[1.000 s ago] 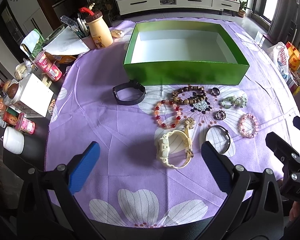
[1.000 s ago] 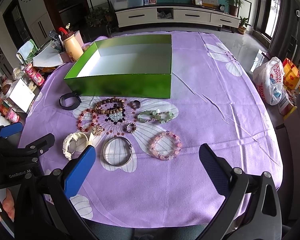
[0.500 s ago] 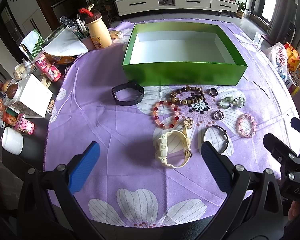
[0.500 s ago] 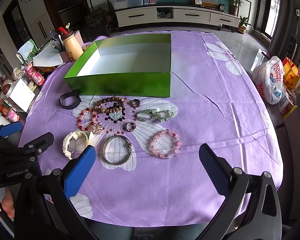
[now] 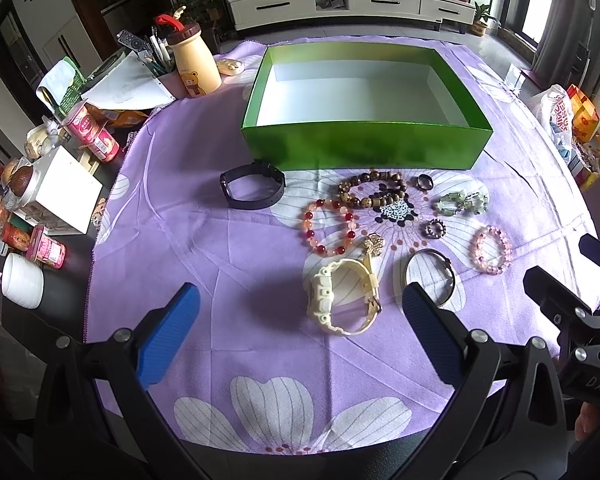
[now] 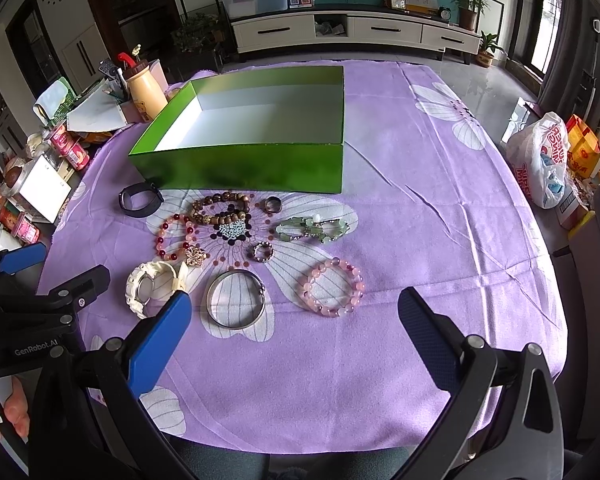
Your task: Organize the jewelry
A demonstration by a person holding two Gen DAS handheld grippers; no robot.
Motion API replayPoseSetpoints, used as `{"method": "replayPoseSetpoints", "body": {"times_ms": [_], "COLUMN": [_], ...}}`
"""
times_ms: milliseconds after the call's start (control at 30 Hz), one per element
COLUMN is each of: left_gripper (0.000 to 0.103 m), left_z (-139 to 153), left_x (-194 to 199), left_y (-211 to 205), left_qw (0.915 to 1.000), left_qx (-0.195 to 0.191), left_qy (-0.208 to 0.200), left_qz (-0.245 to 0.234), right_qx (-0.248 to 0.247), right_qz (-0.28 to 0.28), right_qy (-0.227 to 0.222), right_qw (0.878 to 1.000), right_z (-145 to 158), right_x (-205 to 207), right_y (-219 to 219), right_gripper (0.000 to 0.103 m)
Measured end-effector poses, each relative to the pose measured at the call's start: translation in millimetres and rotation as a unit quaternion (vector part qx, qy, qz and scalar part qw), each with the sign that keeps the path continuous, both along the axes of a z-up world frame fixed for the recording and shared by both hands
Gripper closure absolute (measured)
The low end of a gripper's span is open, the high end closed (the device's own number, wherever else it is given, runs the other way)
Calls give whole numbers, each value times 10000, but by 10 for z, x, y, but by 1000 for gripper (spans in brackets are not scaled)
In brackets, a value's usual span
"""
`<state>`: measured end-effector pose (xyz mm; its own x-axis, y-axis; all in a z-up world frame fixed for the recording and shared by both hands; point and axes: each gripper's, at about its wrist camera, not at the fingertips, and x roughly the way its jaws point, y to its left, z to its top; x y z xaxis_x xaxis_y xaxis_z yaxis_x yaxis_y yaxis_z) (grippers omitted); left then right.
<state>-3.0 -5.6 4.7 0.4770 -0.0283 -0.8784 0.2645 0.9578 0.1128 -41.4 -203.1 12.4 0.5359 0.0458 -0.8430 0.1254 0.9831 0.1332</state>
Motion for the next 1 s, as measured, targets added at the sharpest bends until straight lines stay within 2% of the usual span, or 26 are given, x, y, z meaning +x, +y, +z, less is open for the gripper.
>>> {"method": "replayPoseSetpoints", "body": {"times_ms": [733,833,1000], "left_gripper": [2,2,2], "left_z": [-18,-48,-162], "left_x": [6,19,79], "left_y": [-1,0,102], "left_qw": [10000,9997,9969], "left_qx": [-81,-220,-716], "left_qy": [36,114,329], "left_qz": [-32,-80,-66], "right_qx": [13,48,245], "right_qz": [21,26,112], "right_qy": [20,54,171], "right_qw": [10000,10000,9995], "right_z": [-23,-72,-217], "right_x": [9,20,52], "right_y": [19,10,-32], "right_gripper": [1,1,1]}}
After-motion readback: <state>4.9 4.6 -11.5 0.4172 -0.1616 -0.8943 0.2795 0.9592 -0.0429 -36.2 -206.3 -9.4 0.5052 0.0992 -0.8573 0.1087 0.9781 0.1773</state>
